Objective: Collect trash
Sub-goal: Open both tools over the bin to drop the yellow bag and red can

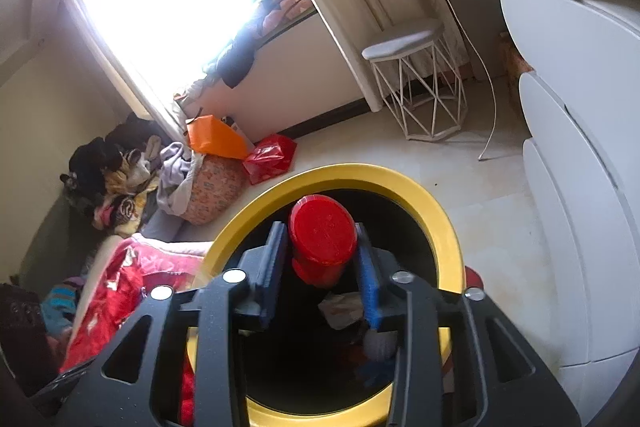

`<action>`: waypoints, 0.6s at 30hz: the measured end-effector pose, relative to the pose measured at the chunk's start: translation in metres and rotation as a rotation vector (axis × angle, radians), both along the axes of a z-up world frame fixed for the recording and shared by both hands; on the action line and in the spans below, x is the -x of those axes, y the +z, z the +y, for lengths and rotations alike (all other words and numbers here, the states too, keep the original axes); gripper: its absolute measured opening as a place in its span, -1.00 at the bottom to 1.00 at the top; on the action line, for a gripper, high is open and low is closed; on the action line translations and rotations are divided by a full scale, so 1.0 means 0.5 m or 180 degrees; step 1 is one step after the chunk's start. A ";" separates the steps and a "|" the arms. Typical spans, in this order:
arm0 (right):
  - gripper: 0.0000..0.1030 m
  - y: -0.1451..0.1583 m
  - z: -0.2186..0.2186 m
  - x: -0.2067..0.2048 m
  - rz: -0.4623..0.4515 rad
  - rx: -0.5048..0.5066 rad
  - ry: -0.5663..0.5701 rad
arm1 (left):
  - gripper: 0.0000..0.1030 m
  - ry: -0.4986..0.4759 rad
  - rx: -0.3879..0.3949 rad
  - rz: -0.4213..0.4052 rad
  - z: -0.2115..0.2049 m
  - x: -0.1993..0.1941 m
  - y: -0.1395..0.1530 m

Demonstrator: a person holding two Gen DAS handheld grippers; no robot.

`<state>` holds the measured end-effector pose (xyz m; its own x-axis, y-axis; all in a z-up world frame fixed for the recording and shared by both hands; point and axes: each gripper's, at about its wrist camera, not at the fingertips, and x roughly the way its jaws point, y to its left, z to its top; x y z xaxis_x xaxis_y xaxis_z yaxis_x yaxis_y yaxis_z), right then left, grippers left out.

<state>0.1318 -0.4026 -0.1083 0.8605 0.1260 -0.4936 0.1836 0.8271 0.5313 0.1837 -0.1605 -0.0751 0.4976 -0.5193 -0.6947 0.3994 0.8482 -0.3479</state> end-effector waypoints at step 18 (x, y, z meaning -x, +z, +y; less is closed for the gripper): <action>0.46 0.055 0.073 0.016 -0.0193 0.0480 0.0100 | 0.79 0.0442 0.0119 -0.0508 0.101 0.061 0.078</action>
